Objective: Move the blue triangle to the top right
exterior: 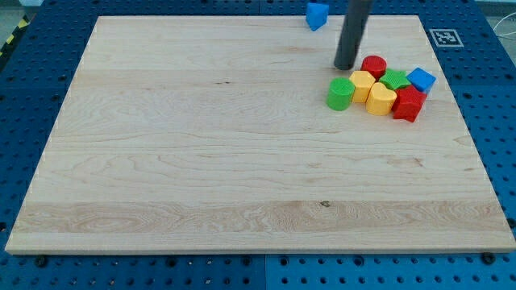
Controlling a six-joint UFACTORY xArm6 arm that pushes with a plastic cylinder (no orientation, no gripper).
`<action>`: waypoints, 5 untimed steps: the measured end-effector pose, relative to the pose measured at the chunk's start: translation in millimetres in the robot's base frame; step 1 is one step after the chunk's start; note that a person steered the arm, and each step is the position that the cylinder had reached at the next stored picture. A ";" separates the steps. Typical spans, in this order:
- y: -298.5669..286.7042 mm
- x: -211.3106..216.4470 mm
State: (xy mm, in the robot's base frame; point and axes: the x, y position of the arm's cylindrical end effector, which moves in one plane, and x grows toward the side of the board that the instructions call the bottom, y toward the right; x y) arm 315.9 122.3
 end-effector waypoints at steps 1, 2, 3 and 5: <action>-49.2 -28.4; -91.4 -58.1; -108.2 -93.1; -80.2 -119.1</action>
State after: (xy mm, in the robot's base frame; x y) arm 196.8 42.1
